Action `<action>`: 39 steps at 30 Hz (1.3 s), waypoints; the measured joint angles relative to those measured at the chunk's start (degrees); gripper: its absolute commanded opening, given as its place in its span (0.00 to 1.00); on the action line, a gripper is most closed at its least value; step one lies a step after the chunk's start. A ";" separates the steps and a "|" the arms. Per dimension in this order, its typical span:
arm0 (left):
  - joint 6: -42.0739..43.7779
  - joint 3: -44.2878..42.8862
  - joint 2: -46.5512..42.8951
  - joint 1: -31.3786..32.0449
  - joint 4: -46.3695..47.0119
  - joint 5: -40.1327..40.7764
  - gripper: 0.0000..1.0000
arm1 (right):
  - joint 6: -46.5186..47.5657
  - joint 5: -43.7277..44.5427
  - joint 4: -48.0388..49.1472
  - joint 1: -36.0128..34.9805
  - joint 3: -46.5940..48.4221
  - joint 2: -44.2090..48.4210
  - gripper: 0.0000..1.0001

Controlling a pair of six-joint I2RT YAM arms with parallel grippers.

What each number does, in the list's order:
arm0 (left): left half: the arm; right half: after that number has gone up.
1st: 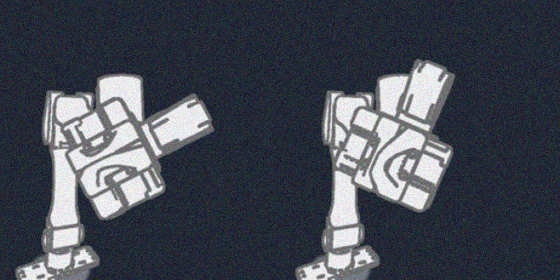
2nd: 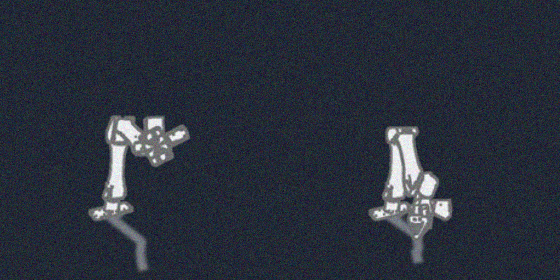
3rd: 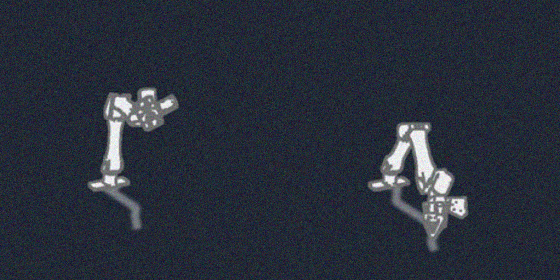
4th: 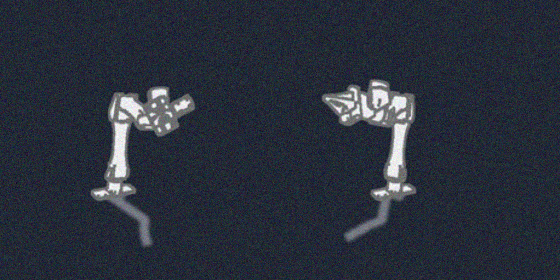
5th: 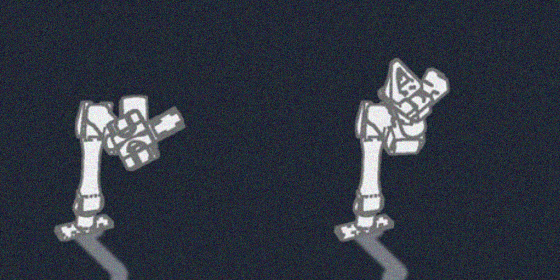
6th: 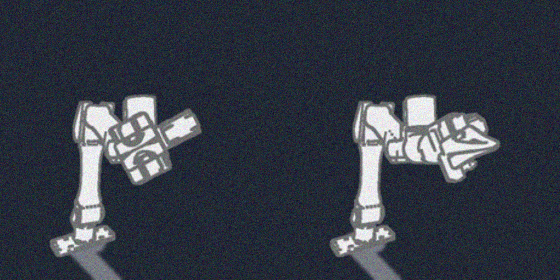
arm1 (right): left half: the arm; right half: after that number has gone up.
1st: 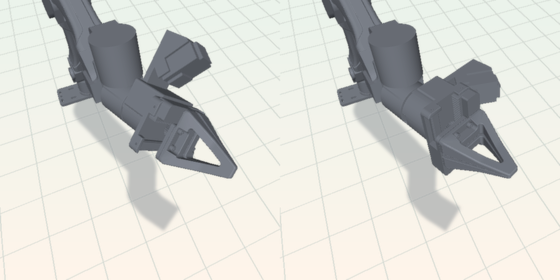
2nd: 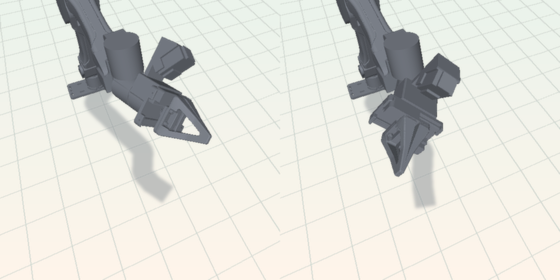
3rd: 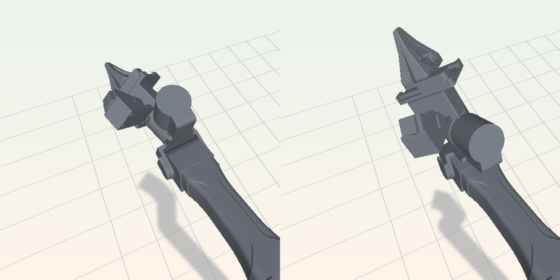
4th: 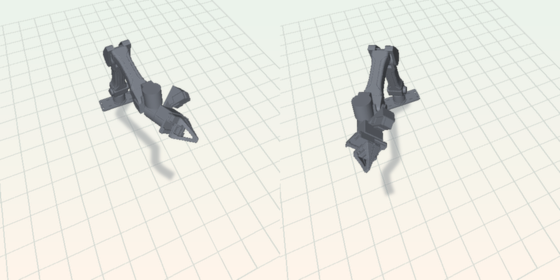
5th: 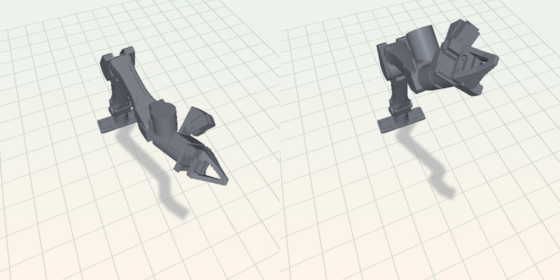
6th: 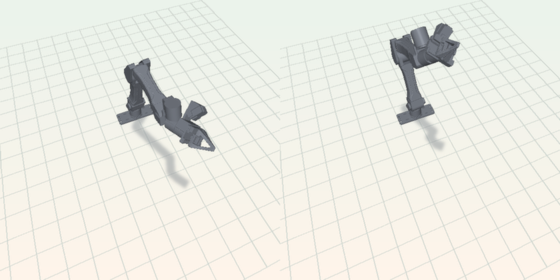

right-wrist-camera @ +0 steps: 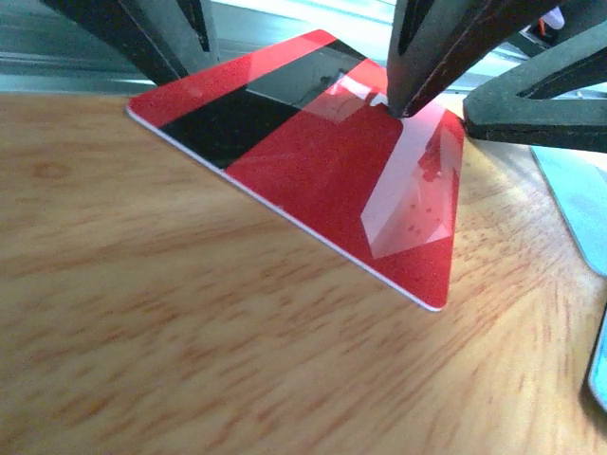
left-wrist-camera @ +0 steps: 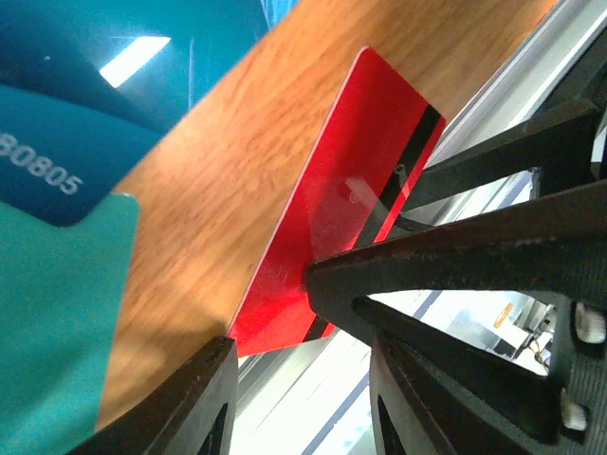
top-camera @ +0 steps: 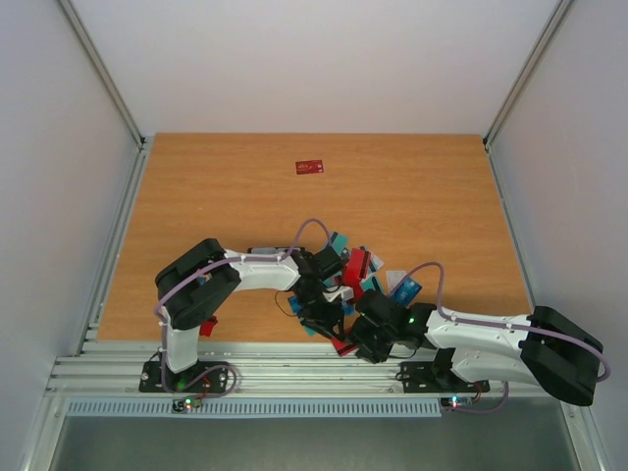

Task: Put the credit cards into the card holder

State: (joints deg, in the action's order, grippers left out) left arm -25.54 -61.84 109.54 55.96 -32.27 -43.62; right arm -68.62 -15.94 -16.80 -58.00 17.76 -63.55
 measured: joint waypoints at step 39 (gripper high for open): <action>-0.57 -1.44 -20.79 -10.47 -10.86 10.51 0.39 | 15.37 2.08 -13.92 8.22 16.87 3.41 0.01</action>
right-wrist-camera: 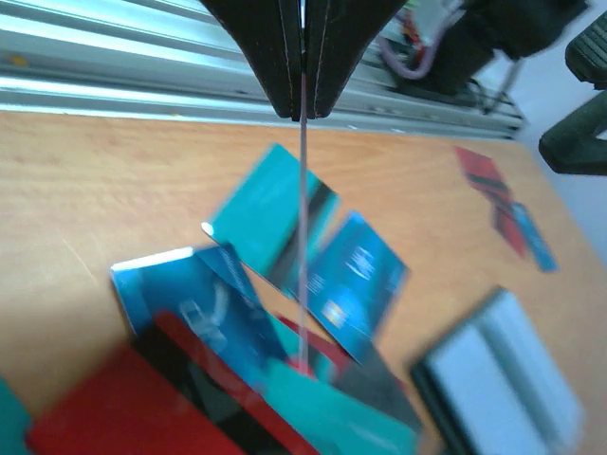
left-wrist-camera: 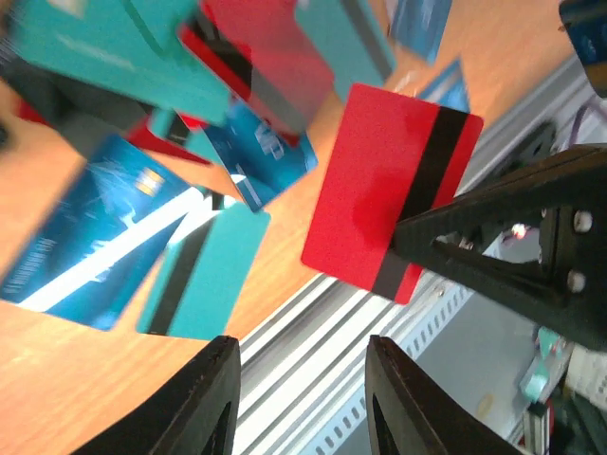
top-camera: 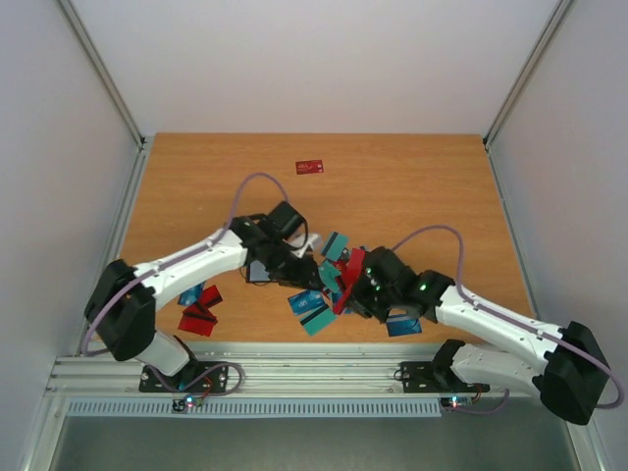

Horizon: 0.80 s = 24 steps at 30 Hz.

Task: Put the credit cards into the card holder

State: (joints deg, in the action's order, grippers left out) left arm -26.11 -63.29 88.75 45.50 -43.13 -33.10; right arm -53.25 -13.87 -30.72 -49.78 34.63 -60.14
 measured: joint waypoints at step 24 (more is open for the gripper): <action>9.42 -10.23 -12.20 -31.80 -7.48 -16.11 0.44 | 43.78 -44.19 3.10 20.52 35.39 -25.51 0.01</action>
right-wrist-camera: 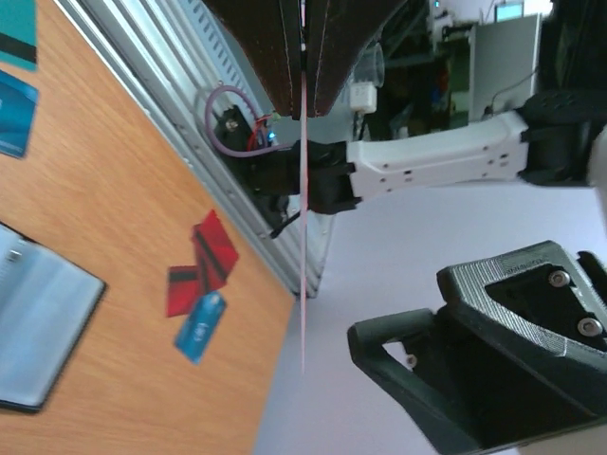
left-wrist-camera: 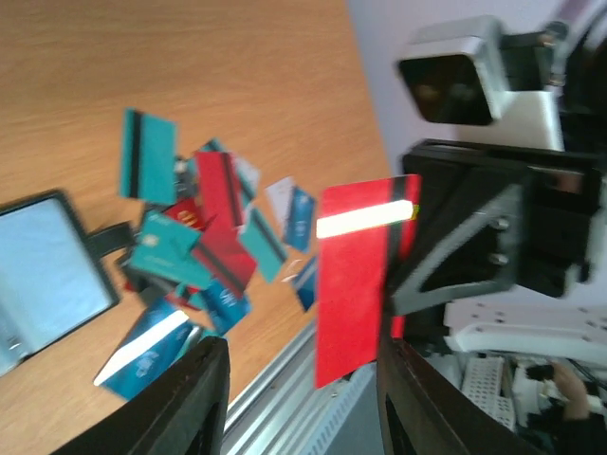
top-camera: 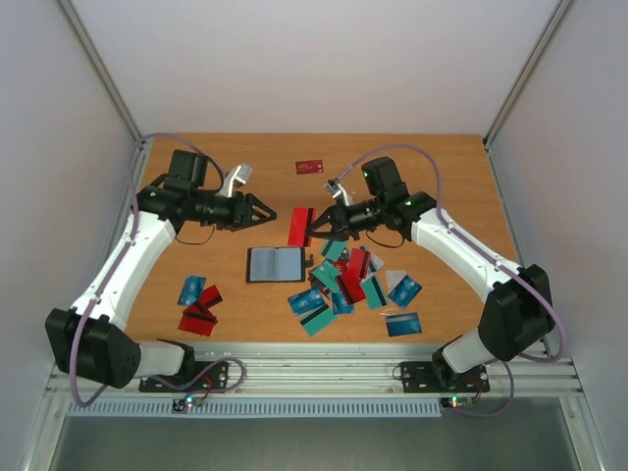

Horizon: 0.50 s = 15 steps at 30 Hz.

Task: Put the credit cards into the card holder

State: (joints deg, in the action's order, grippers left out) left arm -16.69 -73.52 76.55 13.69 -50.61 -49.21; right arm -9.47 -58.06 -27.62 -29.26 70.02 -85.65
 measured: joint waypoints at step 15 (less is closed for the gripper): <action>-10.49 7.23 -2.34 -0.83 18.10 -17.68 0.26 | -2.71 -12.22 12.33 0.02 2.14 -1.05 0.01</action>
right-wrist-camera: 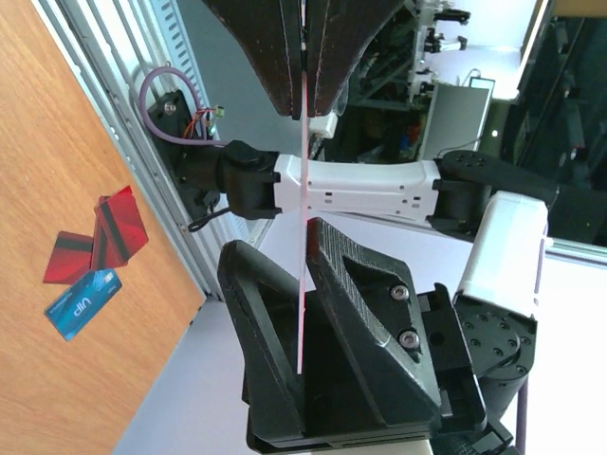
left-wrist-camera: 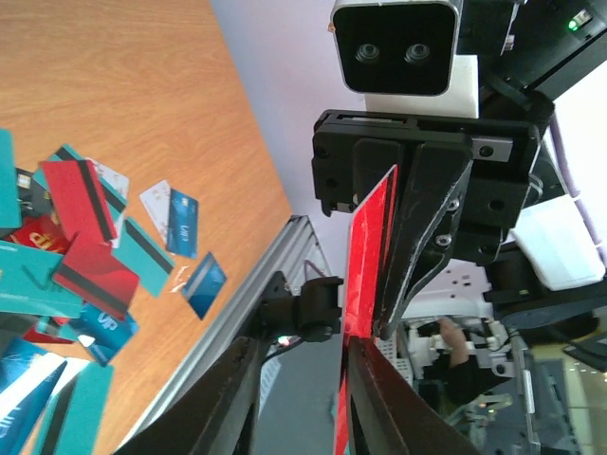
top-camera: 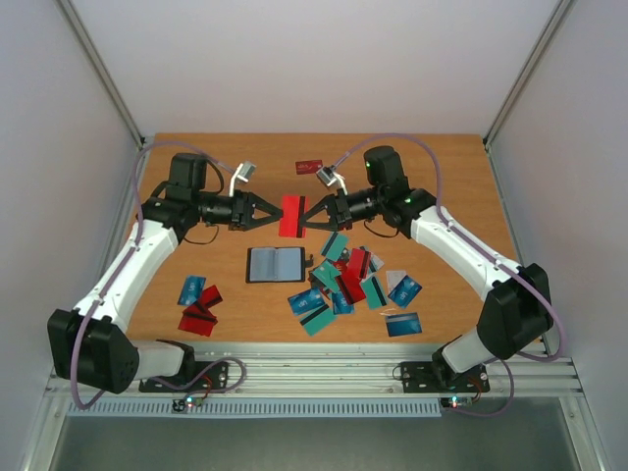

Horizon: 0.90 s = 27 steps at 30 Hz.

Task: Put the credit cards into the card holder

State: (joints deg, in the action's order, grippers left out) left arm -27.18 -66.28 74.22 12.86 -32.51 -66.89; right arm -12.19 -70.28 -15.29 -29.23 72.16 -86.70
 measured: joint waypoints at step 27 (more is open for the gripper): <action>-7.21 4.39 2.19 -0.33 11.21 -6.19 0.00 | -0.92 -1.33 0.46 0.28 1.44 -4.59 0.34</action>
State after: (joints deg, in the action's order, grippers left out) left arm -34.39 -61.89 76.40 12.53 -21.30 -73.08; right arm -13.10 -71.61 -14.83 -28.95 73.60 -91.29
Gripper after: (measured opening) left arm 0.019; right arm 0.190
